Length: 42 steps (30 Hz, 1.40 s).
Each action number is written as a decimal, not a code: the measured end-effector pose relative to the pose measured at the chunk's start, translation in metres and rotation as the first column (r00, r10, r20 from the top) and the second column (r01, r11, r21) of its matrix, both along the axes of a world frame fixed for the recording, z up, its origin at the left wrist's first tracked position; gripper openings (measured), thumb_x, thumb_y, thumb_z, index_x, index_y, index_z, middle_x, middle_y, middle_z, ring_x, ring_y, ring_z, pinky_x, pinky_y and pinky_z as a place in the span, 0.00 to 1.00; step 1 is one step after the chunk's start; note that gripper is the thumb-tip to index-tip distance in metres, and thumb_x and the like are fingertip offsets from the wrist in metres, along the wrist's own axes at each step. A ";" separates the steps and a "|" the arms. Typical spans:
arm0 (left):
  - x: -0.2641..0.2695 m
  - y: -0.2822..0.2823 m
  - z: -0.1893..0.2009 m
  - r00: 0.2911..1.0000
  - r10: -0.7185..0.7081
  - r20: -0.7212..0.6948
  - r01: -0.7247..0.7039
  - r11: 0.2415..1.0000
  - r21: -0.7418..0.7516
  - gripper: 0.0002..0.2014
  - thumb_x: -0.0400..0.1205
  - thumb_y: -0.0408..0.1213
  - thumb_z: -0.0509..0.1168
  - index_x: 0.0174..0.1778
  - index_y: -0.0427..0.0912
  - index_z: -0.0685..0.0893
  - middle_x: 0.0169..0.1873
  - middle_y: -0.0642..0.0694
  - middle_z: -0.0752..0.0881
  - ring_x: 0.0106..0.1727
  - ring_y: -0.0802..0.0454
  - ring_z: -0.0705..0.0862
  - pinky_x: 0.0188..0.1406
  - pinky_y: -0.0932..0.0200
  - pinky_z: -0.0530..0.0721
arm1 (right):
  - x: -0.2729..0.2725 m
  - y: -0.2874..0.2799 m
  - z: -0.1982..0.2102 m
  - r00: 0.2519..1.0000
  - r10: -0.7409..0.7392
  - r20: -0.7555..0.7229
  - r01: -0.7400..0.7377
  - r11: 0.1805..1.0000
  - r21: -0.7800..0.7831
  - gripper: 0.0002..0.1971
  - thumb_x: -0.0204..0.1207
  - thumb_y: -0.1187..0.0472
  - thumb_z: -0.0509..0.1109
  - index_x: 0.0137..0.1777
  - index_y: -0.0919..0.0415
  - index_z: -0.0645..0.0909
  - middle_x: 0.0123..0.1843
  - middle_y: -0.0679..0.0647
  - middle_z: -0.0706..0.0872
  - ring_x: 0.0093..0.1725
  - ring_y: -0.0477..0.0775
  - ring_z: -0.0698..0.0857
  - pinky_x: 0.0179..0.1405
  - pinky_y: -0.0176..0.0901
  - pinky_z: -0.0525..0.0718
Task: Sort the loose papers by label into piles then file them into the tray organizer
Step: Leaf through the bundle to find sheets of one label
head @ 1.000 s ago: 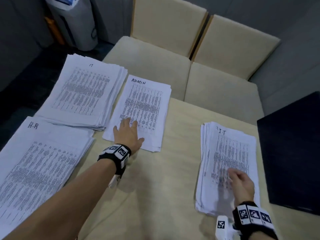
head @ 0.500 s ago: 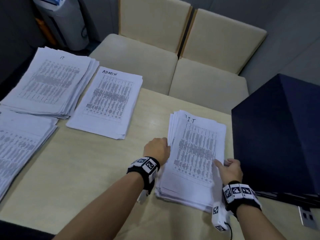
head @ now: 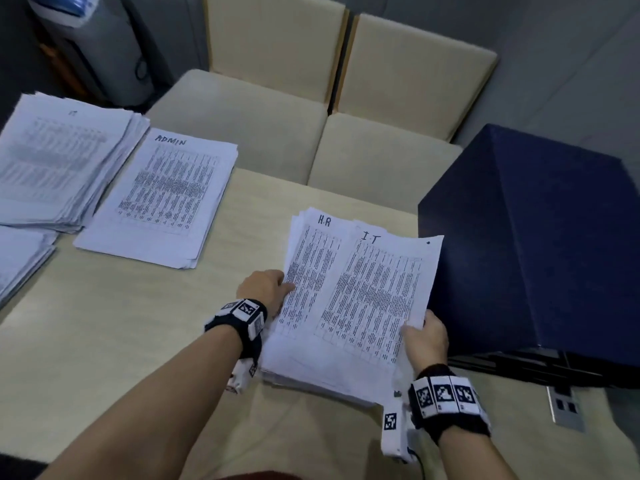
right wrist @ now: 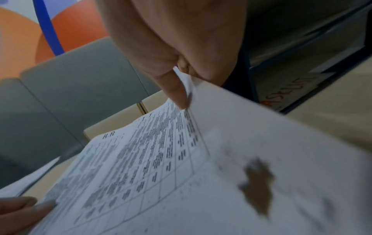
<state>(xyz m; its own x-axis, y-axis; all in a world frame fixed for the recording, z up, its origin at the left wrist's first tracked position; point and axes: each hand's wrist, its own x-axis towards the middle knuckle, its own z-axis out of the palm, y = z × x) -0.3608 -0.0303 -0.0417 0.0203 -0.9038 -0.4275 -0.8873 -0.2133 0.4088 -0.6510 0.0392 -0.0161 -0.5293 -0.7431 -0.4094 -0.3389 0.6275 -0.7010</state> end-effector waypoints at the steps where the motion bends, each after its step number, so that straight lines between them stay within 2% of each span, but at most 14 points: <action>1: 0.003 0.000 0.002 1.000 -0.022 -0.001 0.022 1.000 0.000 0.21 0.86 0.55 0.61 0.33 0.45 0.77 0.34 0.45 0.85 0.37 0.45 0.85 0.39 0.55 0.85 | 0.001 0.000 0.000 0.997 -0.029 0.068 0.032 0.999 -0.043 0.14 0.76 0.71 0.73 0.56 0.54 0.84 0.52 0.54 0.91 0.54 0.60 0.89 0.58 0.52 0.87; 5: 0.019 -0.001 0.014 0.982 -0.143 0.124 0.141 0.990 0.023 0.25 0.87 0.57 0.58 0.27 0.45 0.75 0.25 0.49 0.79 0.28 0.50 0.79 0.29 0.61 0.74 | 0.002 -0.014 -0.001 0.969 -0.034 0.245 0.072 0.987 -0.147 0.20 0.76 0.69 0.78 0.67 0.58 0.82 0.57 0.54 0.92 0.57 0.57 0.91 0.66 0.59 0.86; 10: 0.028 0.010 0.022 0.996 0.013 0.085 -0.007 0.997 -0.073 0.21 0.81 0.61 0.64 0.34 0.47 0.75 0.32 0.49 0.82 0.37 0.47 0.83 0.36 0.56 0.80 | 0.012 -0.025 0.012 0.940 0.104 0.326 -0.047 0.983 -0.178 0.12 0.80 0.70 0.73 0.49 0.51 0.91 0.51 0.52 0.94 0.54 0.60 0.92 0.66 0.64 0.87; 13: 0.024 0.012 0.026 0.985 0.144 -0.095 -0.159 0.971 -0.176 0.23 0.80 0.65 0.63 0.40 0.46 0.78 0.35 0.49 0.85 0.39 0.48 0.84 0.41 0.53 0.84 | 0.030 -0.025 0.029 0.877 0.145 0.459 -0.038 0.971 -0.234 0.10 0.82 0.70 0.72 0.54 0.56 0.91 0.55 0.60 0.94 0.58 0.68 0.91 0.65 0.71 0.86; 15: 0.021 0.016 0.028 0.946 0.161 -0.280 -0.211 0.965 -0.158 0.23 0.80 0.64 0.64 0.45 0.45 0.81 0.39 0.49 0.86 0.42 0.50 0.85 0.44 0.52 0.85 | 0.045 -0.026 0.048 0.827 0.191 0.529 -0.040 0.958 -0.283 0.10 0.82 0.71 0.71 0.57 0.60 0.90 0.55 0.61 0.94 0.58 0.67 0.91 0.65 0.66 0.86; 20: 0.036 0.029 0.043 0.727 0.353 -0.589 -0.405 0.913 0.047 0.24 0.83 0.65 0.59 0.51 0.46 0.83 0.49 0.53 0.86 0.51 0.55 0.84 0.52 0.57 0.80 | 0.083 -0.033 0.080 0.713 0.328 0.620 -0.059 0.909 -0.413 0.12 0.83 0.73 0.67 0.64 0.64 0.85 0.59 0.60 0.93 0.60 0.58 0.91 0.62 0.49 0.89; 22: 0.059 0.037 0.051 0.575 0.462 -0.675 -0.484 0.858 0.175 0.25 0.83 0.62 0.63 0.57 0.43 0.85 0.56 0.55 0.86 0.58 0.56 0.84 0.60 0.58 0.77 | 0.101 -0.037 0.080 0.659 0.336 0.673 -0.045 0.911 -0.410 0.13 0.84 0.73 0.66 0.65 0.66 0.84 0.59 0.59 0.93 0.58 0.56 0.92 0.59 0.46 0.90; 24: 0.089 0.048 0.053 0.429 0.480 -0.766 -0.499 0.832 0.241 0.19 0.84 0.52 0.67 0.60 0.39 0.87 0.56 0.52 0.90 0.61 0.53 0.87 0.66 0.58 0.80 | 0.123 -0.041 0.075 0.641 0.369 0.673 -0.094 0.908 -0.408 0.12 0.84 0.71 0.66 0.65 0.63 0.84 0.58 0.56 0.93 0.57 0.53 0.92 0.57 0.43 0.90; 26: 0.124 0.063 0.053 0.362 0.463 -0.809 -0.545 0.809 0.219 0.11 0.84 0.42 0.69 0.58 0.39 0.86 0.51 0.51 0.93 0.55 0.57 0.90 0.65 0.59 0.84 | 0.147 -0.043 0.063 0.627 0.376 0.683 -0.143 0.917 -0.373 0.10 0.85 0.64 0.68 0.63 0.60 0.85 0.55 0.52 0.94 0.53 0.50 0.92 0.52 0.40 0.91; 29: 0.184 0.085 0.060 0.367 0.492 -0.789 -0.640 0.749 0.169 0.26 0.80 0.47 0.74 0.69 0.34 0.82 0.61 0.41 0.89 0.59 0.47 0.89 0.66 0.49 0.85 | 0.189 -0.041 0.042 0.621 0.369 0.691 -0.219 0.929 -0.298 0.18 0.80 0.53 0.72 0.65 0.62 0.85 0.59 0.57 0.93 0.55 0.55 0.92 0.56 0.47 0.91; 31: 0.229 0.100 0.063 0.373 0.502 -0.780 -0.682 0.719 0.136 0.14 0.84 0.40 0.69 0.62 0.35 0.86 0.54 0.39 0.91 0.54 0.42 0.91 0.57 0.52 0.89 | 0.218 -0.035 0.027 0.646 0.363 0.672 -0.253 0.932 -0.260 0.12 0.85 0.58 0.68 0.64 0.62 0.85 0.56 0.59 0.93 0.51 0.54 0.92 0.50 0.45 0.92; 34: 0.297 0.121 0.065 0.378 0.529 -0.760 -0.748 0.658 0.085 0.16 0.83 0.44 0.70 0.62 0.39 0.87 0.56 0.42 0.91 0.54 0.46 0.91 0.58 0.51 0.88 | 0.260 -0.025 -0.002 0.713 0.365 0.599 -0.305 0.930 -0.204 0.08 0.86 0.66 0.66 0.60 0.64 0.86 0.54 0.64 0.92 0.47 0.53 0.92 0.43 0.38 0.91; 37: 0.362 0.139 0.071 0.398 0.549 -0.735 -0.783 0.621 0.039 0.09 0.85 0.38 0.68 0.54 0.38 0.89 0.47 0.42 0.93 0.46 0.44 0.92 0.51 0.49 0.89 | 0.295 -0.014 -0.025 0.774 0.418 0.475 -0.422 0.900 -0.105 0.06 0.84 0.69 0.69 0.54 0.62 0.86 0.51 0.62 0.92 0.43 0.50 0.90 0.38 0.30 0.88; 42: 0.466 0.142 0.073 0.451 0.576 -0.682 -0.795 0.606 -0.013 0.09 0.84 0.40 0.70 0.50 0.38 0.90 0.45 0.39 0.93 0.45 0.41 0.91 0.54 0.42 0.88 | 0.337 -0.008 -0.041 0.854 0.508 0.109 -0.513 0.859 0.012 0.01 0.77 0.68 0.76 0.45 0.64 0.87 0.40 0.62 0.89 0.39 0.58 0.84 0.44 0.47 0.78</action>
<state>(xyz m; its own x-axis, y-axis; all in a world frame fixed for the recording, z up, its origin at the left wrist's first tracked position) 0.1055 0.1120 0.0312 0.5543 -0.7705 -0.3149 -0.0642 -0.4167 0.9068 -0.3138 0.0312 -0.0573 -0.0352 -0.8802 -0.4733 -0.5495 0.4126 -0.7265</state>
